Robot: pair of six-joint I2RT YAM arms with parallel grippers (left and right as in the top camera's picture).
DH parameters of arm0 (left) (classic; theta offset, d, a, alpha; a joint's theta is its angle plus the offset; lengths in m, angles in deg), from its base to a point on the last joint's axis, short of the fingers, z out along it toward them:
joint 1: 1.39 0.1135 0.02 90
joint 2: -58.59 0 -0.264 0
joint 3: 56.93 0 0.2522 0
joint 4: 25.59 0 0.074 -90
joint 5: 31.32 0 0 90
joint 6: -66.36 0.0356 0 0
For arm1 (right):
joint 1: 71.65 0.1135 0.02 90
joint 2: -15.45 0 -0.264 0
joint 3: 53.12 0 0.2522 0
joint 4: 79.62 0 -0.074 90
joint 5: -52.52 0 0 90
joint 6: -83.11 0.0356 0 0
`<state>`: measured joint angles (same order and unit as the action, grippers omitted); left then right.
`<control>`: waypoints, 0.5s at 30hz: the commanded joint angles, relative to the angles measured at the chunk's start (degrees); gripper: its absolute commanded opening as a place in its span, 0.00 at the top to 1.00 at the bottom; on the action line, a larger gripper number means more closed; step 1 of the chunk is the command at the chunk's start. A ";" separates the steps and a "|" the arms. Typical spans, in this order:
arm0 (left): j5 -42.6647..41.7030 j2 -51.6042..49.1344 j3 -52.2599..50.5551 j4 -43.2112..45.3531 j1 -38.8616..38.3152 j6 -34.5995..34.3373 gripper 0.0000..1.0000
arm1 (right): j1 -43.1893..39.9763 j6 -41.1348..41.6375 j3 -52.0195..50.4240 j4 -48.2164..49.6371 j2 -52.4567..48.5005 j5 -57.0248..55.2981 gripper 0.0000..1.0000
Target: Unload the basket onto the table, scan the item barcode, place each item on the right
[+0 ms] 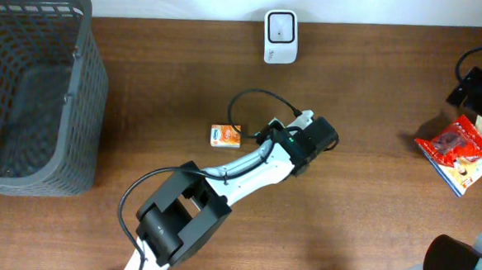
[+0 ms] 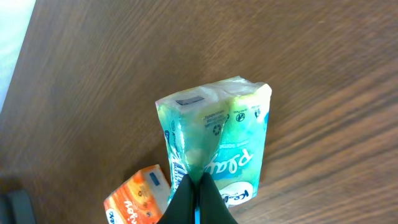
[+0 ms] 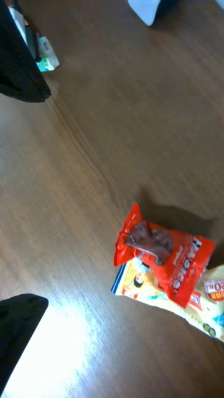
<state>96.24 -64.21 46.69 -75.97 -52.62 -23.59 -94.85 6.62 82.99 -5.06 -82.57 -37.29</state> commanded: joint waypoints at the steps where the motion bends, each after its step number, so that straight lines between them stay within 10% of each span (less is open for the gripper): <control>1: 1.20 -0.50 0.81 0.17 -1.05 0.87 0.93 | 0.31 0.00 -0.28 0.04 -0.31 -2.89 0.02; 15: -9.14 -0.46 1.46 -0.74 -4.61 -1.18 0.92 | 0.31 -0.02 -0.28 -0.20 -0.28 -2.86 0.02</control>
<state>91.65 -64.21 46.69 -75.99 -57.27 -23.28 -94.85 6.60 82.99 -5.08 -82.57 -39.19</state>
